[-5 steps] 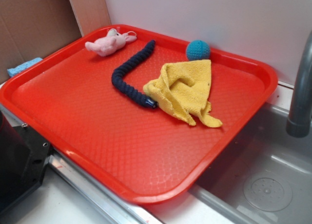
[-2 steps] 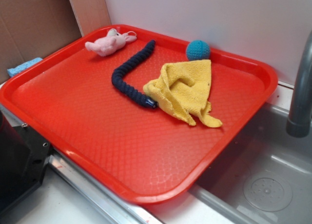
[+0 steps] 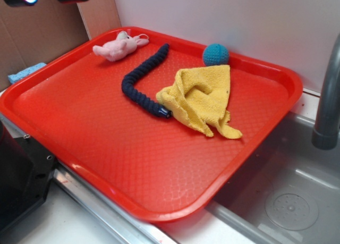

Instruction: Grab the blue rope.

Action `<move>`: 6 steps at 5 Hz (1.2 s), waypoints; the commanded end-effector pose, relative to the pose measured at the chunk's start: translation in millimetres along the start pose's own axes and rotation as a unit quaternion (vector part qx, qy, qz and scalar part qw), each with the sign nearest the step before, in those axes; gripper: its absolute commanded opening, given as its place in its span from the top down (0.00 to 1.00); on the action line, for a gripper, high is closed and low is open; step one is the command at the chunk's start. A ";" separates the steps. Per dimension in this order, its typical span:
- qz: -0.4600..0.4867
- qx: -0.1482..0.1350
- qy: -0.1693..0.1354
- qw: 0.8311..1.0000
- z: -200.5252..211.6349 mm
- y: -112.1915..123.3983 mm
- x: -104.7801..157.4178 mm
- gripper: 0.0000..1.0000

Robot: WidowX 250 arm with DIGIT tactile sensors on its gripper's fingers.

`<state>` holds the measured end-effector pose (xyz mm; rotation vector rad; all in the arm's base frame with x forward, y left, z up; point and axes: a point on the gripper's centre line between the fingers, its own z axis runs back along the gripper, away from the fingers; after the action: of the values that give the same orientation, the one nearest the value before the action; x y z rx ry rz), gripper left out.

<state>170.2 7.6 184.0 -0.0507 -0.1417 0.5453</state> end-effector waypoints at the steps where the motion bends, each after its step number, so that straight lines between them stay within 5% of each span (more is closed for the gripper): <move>1: 0.141 0.034 -0.062 0.987 -44.1 3.1 45.2 0.00; 3: 0.149 0.071 -0.062 0.984 -103.5 3.0 68.4 0.00; 6: 0.130 0.036 -0.034 0.990 -169.9 3.0 82.5 0.00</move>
<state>261.3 42.0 17.8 0.0250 -0.1480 0.8088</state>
